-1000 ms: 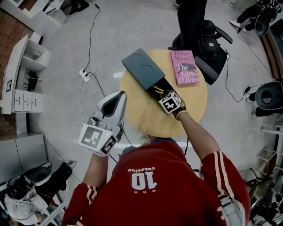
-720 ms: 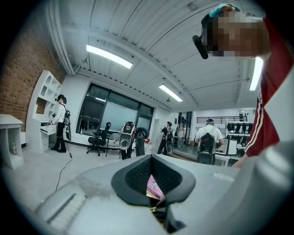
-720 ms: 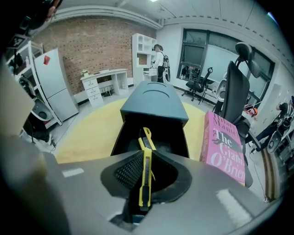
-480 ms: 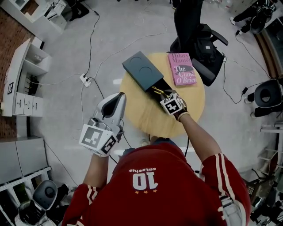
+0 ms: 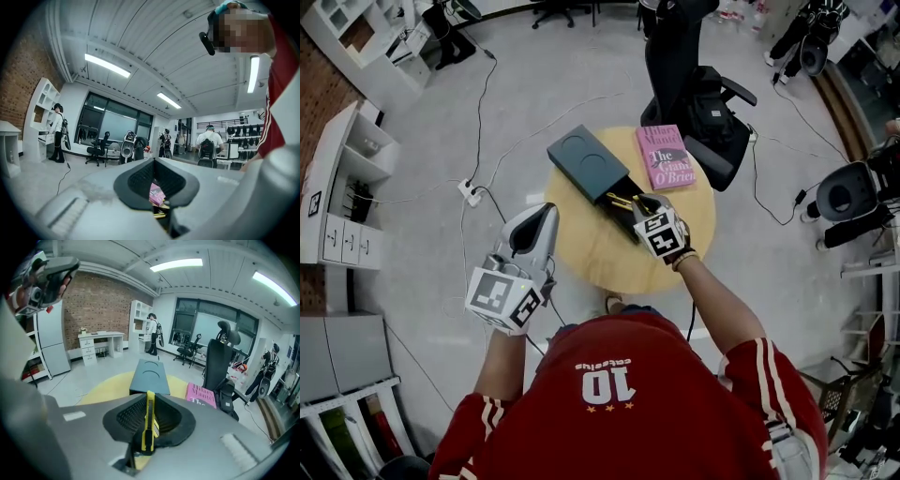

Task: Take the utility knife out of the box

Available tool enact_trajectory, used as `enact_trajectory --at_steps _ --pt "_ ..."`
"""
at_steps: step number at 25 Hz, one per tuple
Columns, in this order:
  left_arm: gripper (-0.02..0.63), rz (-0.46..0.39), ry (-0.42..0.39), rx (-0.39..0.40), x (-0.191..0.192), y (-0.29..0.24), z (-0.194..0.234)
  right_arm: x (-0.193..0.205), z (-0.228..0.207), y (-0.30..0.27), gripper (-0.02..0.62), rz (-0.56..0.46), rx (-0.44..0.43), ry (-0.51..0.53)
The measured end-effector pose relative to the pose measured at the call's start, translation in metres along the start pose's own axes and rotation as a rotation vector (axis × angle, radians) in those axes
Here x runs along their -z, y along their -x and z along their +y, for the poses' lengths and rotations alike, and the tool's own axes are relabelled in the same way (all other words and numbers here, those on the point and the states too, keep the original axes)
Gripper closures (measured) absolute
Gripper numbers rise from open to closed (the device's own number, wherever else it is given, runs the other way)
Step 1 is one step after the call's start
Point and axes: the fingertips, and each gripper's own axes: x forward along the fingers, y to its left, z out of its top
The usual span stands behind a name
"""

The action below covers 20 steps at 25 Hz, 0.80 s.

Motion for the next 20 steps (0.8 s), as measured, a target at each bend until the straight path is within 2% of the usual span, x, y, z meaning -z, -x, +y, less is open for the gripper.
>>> enact_trajectory --at_steps 8,11,15,20 --pt "0.603 -0.033 -0.027 0.018 -0.012 0.011 -0.017 -0.081 0.007 0.086 0.545 -0.236 0.021 0.008" --pt "0.603 -0.046 -0.040 0.022 -0.018 0.015 -0.022 -0.112 0.007 0.125 0.545 -0.346 0.032 -0.021" --pt "0.603 -0.054 -0.051 0.019 -0.023 0.022 -0.023 -0.137 0.015 0.170 0.546 -0.469 0.011 -0.101" --pt "0.603 -0.064 -0.067 0.020 -0.028 0.032 -0.027 -0.162 0.028 0.226 0.545 -0.599 0.009 -0.109"
